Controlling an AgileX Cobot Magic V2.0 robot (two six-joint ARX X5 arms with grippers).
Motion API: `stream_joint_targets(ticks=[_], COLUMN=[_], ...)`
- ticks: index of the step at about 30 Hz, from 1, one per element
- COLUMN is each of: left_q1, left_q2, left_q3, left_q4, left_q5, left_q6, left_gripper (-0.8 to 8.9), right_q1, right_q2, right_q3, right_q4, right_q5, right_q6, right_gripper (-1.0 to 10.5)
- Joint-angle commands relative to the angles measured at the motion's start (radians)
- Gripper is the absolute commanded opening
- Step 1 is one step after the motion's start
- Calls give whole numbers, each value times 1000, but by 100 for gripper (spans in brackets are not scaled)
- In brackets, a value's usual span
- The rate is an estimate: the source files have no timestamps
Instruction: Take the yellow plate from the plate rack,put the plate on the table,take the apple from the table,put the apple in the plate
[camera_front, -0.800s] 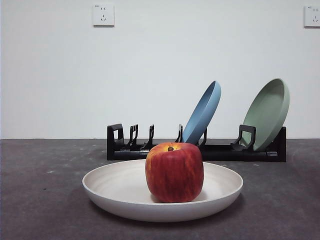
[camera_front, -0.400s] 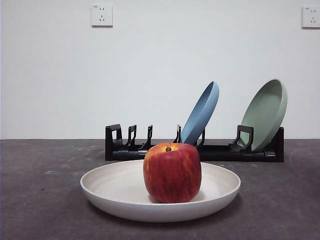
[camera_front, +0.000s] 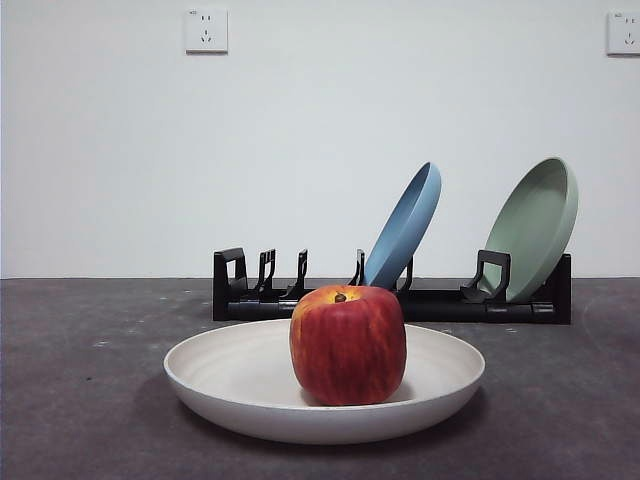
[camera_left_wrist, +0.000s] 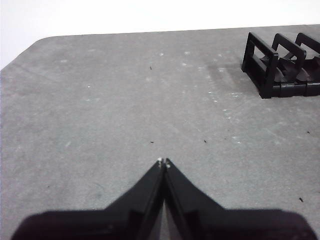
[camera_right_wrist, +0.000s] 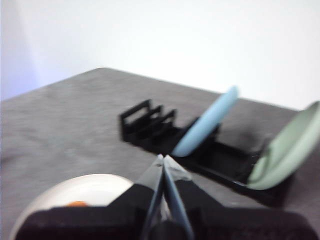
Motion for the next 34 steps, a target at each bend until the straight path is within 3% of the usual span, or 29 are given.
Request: stream_joint_targets(ticks=[1, 6, 13, 24, 27, 34], left_q1=[3, 3, 3, 3, 3, 3], left_q2=[-3, -3, -3, -3, -3, -3], left_q3=[-14, -14, -14, -14, -14, -14], left_q4=[3, 3, 3, 3, 3, 3], left_q5=[0, 0, 0, 0, 0, 0], left_q6=[-6, -6, -6, -6, -6, -6], left_gripper=[-3, -3, -3, -3, -3, -3], right_q1=[-8, -8, -8, -7, -7, -7], right_q2=[-93, -203, -294, -293, -293, -291], right_q3=[-169, -357, -473, -495, -495, -495], right_q4=[119, 209, 194, 108, 108, 108], right_q5=[58, 153, 151, 150, 151, 151], right_q6=[24, 120, 137, 141, 191, 191], right_gripper=[1, 1, 1, 1, 1, 1])
